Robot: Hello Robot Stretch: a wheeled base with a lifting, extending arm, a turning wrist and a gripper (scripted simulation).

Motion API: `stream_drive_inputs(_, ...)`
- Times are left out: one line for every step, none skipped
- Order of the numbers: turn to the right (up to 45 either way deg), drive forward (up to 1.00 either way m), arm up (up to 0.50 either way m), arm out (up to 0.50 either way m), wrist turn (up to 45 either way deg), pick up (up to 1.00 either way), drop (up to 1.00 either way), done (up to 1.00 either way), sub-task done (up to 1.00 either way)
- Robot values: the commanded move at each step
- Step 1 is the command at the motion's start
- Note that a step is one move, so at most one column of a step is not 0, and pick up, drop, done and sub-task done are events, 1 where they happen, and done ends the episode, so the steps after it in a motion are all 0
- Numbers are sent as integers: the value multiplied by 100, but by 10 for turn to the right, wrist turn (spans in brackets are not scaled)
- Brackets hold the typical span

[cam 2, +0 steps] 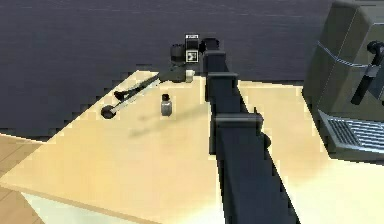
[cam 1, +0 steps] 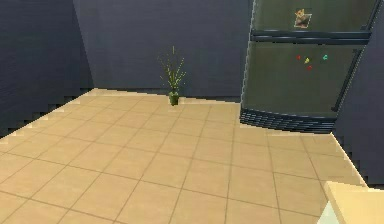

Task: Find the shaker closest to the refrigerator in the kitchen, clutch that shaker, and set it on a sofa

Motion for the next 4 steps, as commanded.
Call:
stream_drive_inputs(0, 0, 0, 0, 450, 0, 0, 0, 0)
stream_drive_inputs(0, 0, 0, 0, 240, 0, 0, 0, 0)
stream_drive_inputs(0, 0, -16, 0, 0, 0, 0, 0, 0)
stream_drive_inputs(0, 0, 0, 0, 0, 100, 0, 0, 0)
